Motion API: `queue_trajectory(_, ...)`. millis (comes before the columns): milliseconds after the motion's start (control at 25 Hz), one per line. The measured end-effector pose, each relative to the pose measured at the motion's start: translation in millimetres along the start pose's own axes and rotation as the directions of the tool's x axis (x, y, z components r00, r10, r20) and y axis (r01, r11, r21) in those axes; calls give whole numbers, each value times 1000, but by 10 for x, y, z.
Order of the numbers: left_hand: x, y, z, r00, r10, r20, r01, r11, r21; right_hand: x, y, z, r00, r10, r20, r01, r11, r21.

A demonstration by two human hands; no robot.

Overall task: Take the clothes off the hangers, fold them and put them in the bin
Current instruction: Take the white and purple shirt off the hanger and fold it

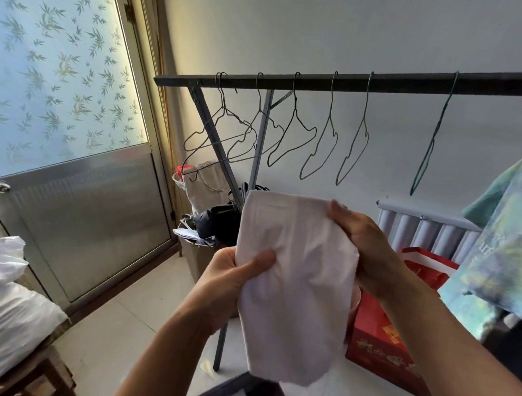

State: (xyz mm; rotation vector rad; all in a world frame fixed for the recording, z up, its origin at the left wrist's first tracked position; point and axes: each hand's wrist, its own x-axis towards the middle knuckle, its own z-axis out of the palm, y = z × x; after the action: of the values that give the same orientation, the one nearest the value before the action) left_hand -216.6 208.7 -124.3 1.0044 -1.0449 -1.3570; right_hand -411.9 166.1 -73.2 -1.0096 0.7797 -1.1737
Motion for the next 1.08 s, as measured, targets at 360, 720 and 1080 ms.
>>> queue_trajectory(360, 76, 194, 146, 965, 209, -159, -184, 970, 162, -62, 355, -59, 996, 77, 35, -77, 997, 16)
queue_trajectory(720, -98, 96, -18, 948, 268, 171, -313, 879, 360, -63, 158, 13, 990, 75, -115, -72, 997, 32)
queue_trajectory(1080, -102, 170, -82, 728, 641, 242, -434, 158, 887, -54, 164, -27, 953, 301, 8, -296, 928, 226)
